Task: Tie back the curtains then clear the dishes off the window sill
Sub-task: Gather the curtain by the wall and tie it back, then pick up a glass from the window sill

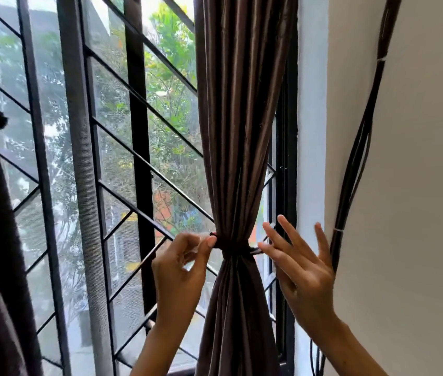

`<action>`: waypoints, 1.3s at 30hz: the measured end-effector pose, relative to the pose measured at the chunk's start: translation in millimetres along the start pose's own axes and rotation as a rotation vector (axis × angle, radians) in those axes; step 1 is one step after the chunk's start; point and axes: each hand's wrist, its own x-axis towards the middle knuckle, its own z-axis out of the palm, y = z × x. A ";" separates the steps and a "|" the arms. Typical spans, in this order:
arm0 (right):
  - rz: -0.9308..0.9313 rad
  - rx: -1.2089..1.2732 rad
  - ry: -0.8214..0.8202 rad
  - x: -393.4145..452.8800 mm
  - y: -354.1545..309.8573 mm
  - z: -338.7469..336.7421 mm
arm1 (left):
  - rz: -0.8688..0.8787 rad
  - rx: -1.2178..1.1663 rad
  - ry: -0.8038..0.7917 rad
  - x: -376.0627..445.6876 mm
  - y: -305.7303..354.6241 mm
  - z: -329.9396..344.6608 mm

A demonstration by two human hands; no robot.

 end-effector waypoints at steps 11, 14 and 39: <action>-0.032 -0.228 -0.117 -19.1 10.2 18.2 | -0.097 -0.045 0.102 -4.9 -11.3 12.7; 0.045 -0.160 -0.153 -19.7 10.9 17.2 | -0.059 0.040 0.097 -9.7 -6.5 17.2; 0.270 0.676 -0.412 -125.0 -343.6 56.5 | -0.166 1.451 -0.042 -237.1 39.7 -337.1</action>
